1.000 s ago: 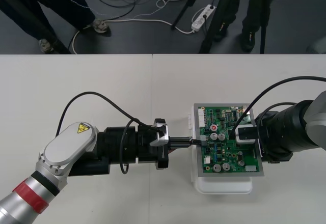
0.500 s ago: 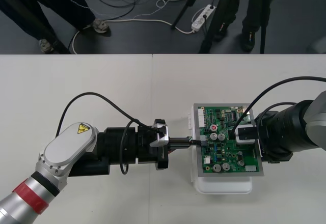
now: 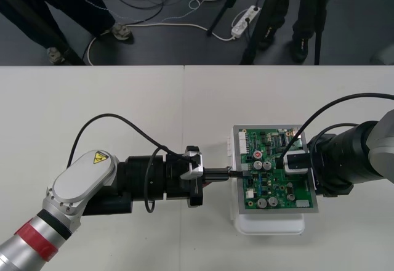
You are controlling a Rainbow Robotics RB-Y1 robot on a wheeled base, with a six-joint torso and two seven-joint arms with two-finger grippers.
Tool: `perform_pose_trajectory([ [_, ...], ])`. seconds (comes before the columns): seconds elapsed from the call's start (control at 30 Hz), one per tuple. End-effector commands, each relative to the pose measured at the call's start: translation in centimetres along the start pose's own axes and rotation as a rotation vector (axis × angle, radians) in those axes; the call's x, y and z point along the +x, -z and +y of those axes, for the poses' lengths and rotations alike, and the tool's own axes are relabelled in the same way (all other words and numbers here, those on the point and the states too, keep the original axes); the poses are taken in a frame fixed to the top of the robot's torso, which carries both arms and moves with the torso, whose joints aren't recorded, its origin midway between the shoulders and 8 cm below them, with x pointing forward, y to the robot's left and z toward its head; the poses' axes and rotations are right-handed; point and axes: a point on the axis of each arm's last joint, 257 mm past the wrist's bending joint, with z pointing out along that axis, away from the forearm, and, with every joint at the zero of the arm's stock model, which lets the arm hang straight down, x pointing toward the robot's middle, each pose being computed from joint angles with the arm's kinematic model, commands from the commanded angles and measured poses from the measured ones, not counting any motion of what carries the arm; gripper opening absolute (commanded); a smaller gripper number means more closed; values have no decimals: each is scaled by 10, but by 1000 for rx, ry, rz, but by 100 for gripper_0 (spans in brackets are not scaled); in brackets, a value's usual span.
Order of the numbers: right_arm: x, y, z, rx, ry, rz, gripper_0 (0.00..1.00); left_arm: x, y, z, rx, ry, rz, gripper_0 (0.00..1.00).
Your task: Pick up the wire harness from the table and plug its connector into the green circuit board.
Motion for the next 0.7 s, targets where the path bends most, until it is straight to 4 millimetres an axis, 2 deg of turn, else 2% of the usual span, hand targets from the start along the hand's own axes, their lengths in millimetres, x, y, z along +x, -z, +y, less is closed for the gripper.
perform_pose_trajectory([
  [0.03, -30, 10, -10, 38, -7, -51, 100, -5, -12, -6, -16, -70, -20, 0],
  [0.7, -33, 9, -8, 31, -24, -60, 100, -22, -21, -4, -23, -77, -64, 0],
])
